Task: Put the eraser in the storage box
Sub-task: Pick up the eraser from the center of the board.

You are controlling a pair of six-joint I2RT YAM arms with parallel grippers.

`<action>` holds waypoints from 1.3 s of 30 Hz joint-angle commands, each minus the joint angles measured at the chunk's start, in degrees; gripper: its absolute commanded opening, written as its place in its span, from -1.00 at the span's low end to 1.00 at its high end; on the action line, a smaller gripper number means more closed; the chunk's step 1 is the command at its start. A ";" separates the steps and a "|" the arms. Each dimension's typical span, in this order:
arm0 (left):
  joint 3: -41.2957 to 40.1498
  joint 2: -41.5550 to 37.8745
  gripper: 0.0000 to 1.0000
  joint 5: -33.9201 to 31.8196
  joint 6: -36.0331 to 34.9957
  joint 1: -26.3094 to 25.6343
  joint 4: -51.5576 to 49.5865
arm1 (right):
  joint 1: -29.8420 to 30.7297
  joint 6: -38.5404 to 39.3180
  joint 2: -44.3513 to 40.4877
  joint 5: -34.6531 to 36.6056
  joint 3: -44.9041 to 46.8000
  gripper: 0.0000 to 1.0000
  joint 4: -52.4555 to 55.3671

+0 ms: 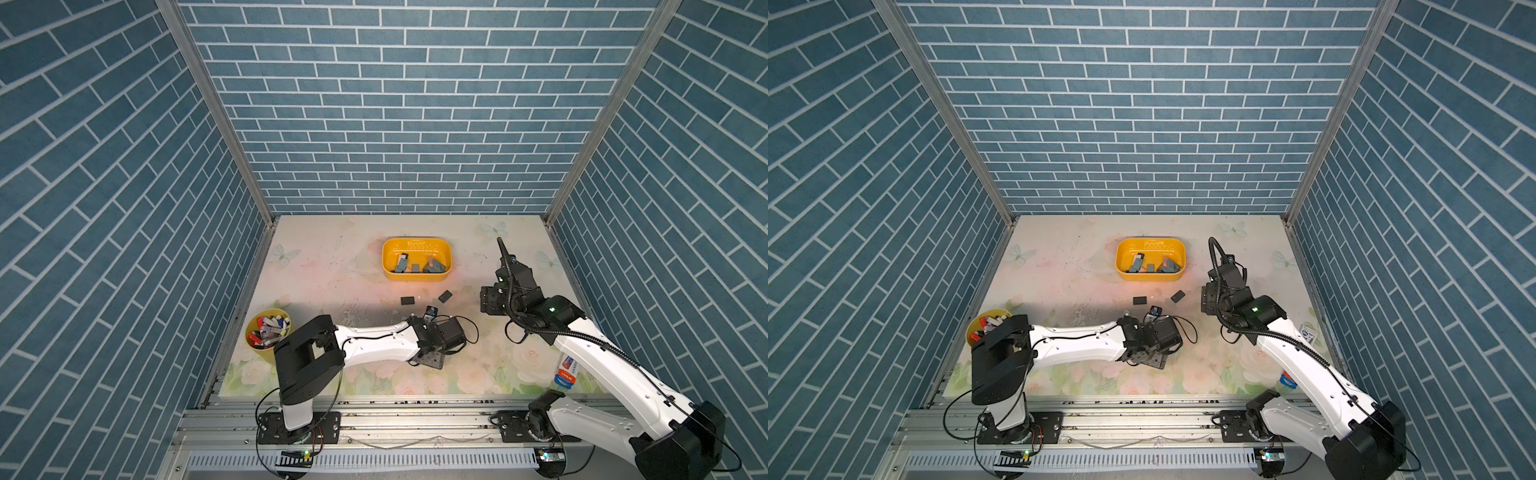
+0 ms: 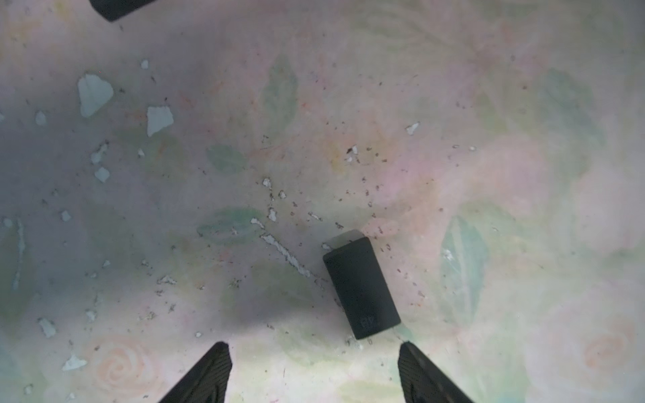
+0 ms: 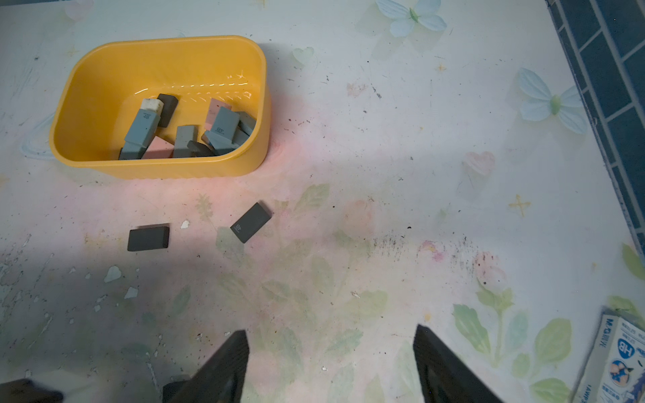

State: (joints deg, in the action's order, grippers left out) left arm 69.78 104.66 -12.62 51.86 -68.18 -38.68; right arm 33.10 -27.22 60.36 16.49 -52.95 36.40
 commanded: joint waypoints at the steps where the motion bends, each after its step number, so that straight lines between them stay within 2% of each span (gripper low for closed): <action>1: 3.32 1.24 0.61 -1.52 6.68 -0.20 -3.19 | 0.04 -1.96 -1.41 -0.05 0.49 0.53 -0.29; 9: 7.63 5.43 0.58 -1.62 10.85 -0.23 -4.31 | 0.03 -2.03 -2.12 -0.92 1.36 0.51 -0.72; 17: 8.88 7.80 0.44 -1.09 13.07 -0.13 -4.48 | 0.03 -2.11 -2.59 -1.17 2.21 0.51 -0.98; 39: 7.88 11.95 -0.29 1.94 12.19 1.97 -2.02 | 0.03 -2.62 -3.14 -2.52 2.24 0.50 -0.52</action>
State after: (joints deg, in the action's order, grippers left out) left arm 78.59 115.04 -11.77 64.49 -67.05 -40.82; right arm 33.10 -27.27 57.78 14.26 -51.03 35.86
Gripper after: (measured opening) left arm 0.365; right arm 0.750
